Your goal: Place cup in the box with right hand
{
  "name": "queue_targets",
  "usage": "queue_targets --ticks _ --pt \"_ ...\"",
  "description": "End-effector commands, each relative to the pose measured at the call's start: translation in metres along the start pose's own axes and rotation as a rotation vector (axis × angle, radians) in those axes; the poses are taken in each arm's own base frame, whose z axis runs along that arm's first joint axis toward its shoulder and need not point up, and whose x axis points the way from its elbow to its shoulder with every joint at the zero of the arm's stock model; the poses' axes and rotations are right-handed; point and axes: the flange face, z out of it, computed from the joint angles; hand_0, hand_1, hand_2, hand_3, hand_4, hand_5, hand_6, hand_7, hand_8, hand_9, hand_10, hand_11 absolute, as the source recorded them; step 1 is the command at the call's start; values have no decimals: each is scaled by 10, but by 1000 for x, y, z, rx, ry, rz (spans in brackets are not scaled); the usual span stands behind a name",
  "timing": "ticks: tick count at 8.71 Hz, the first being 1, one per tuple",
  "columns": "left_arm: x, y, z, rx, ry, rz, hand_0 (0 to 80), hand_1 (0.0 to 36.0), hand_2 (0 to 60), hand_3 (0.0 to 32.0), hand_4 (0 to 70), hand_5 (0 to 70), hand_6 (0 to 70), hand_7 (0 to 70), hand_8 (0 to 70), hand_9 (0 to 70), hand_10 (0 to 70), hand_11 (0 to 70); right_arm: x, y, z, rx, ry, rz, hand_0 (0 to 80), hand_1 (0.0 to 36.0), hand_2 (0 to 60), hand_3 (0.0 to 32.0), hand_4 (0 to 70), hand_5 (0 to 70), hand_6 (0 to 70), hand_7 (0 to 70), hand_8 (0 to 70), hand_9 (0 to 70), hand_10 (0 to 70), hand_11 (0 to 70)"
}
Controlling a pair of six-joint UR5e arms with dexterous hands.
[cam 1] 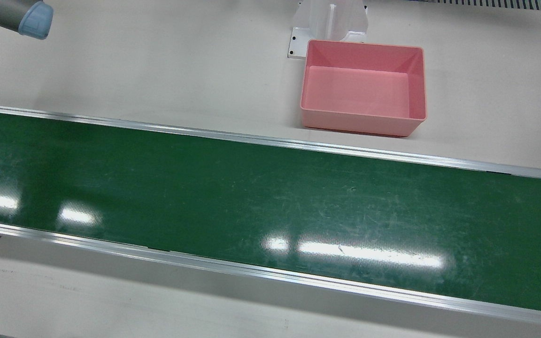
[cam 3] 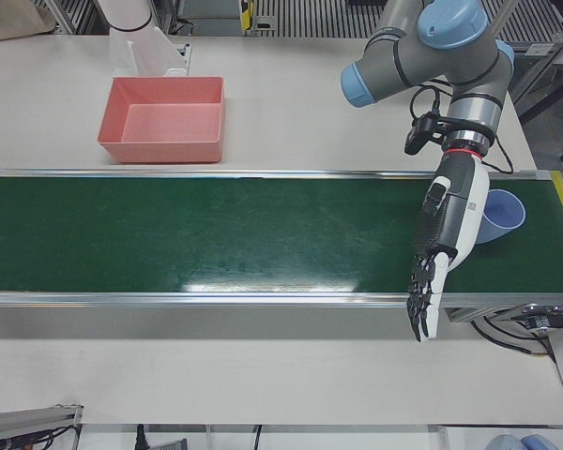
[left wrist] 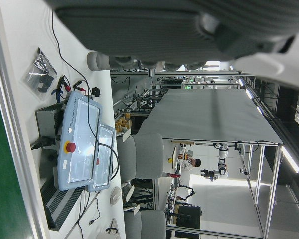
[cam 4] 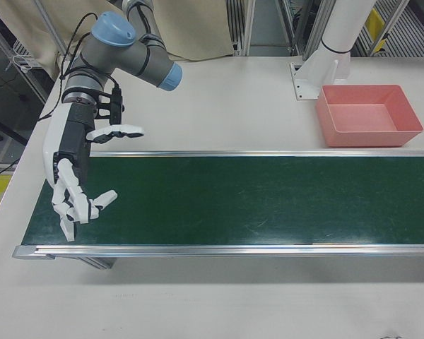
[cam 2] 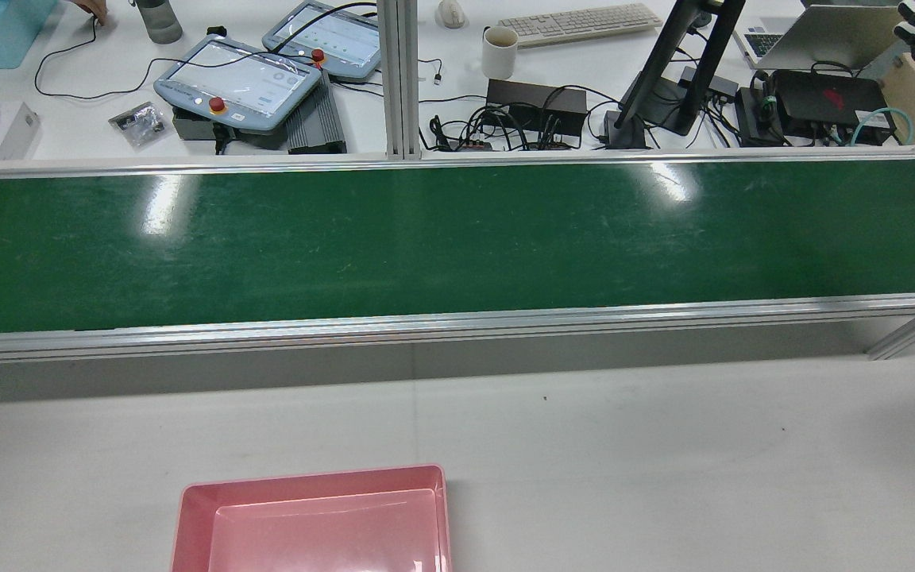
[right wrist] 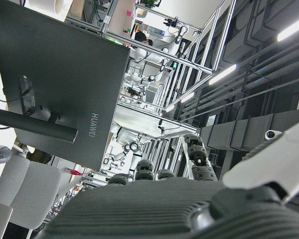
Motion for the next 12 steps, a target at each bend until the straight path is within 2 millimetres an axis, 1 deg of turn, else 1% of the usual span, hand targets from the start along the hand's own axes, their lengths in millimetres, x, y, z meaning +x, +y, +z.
queue_targets --ticks 1,2,3,4,5,6,7,8,9,10,11,12 --pt "0 1 0 -3 0 1 0 0 0 0 0 0 0 0 0 0 0 0 -2 5 -3 15 6 23 423 128 54 0 0 17 0 0 0 0 0 0" --pt "0 2 0 -1 0 0 0 0 0 0 0 0 0 0 0 0 0 0 0 -2 -12 32 15 20 458 146 40 0 0 25 0 0 0 0 0 0" --pt "1 2 -1 -3 2 1 0 0 0 0 0 0 0 0 0 0 0 0 0 -3 -13 35 16 13 459 130 4 0 0 24 0 0 0 0 0 0" --pt "1 2 -1 -3 2 1 0 0 0 0 0 0 0 0 0 0 0 0 0 -4 -14 37 16 -6 441 123 53 0 0 20 0 0 0 0 0 0" --pt "1 2 -1 -3 2 1 0 0 0 0 0 0 0 0 0 0 0 0 -1 -2 -12 36 6 -28 456 139 84 0 0 24 0 0 0 0 0 0" --pt "1 1 -1 -1 2 0 0 0 0 0 0 0 0 0 0 0 0 0 5 0 -9 34 7 -35 497 206 140 0 0 44 0 0 0 0 0 0" --pt "0 1 0 -1 0 0 0 0 0 0 0 0 0 0 0 0 0 0 14 8 -5 28 -2 -37 492 197 124 0 0 43 0 0 0 0 0 0" --pt "1 2 -1 -3 2 1 0 0 0 0 0 0 0 0 0 0 0 0 18 24 -1 -3 1 -49 466 123 5 0 0 27 0 0 0 0 0 0" --pt "1 2 -1 -3 2 1 0 0 0 0 0 0 0 0 0 0 0 0 -1 48 -5 -29 -17 -143 466 113 0 0 0 27 0 0 0 0 0 0" --pt "1 2 -1 -3 2 1 0 0 0 0 0 0 0 0 0 0 0 0 0 45 -25 17 11 -172 464 107 0 0 0 25 0 0 0 0 0 0" --pt "1 2 -1 -3 2 1 0 0 0 0 0 0 0 0 0 0 0 0 6 36 -35 37 30 -171 468 103 0 0 0 25 0 0 0 0 0 0" --pt "1 2 -1 -3 2 1 0 0 0 0 0 0 0 0 0 0 0 0 12 33 -38 46 37 -169 468 107 0 0 0 25 0 0 0 0 0 0"
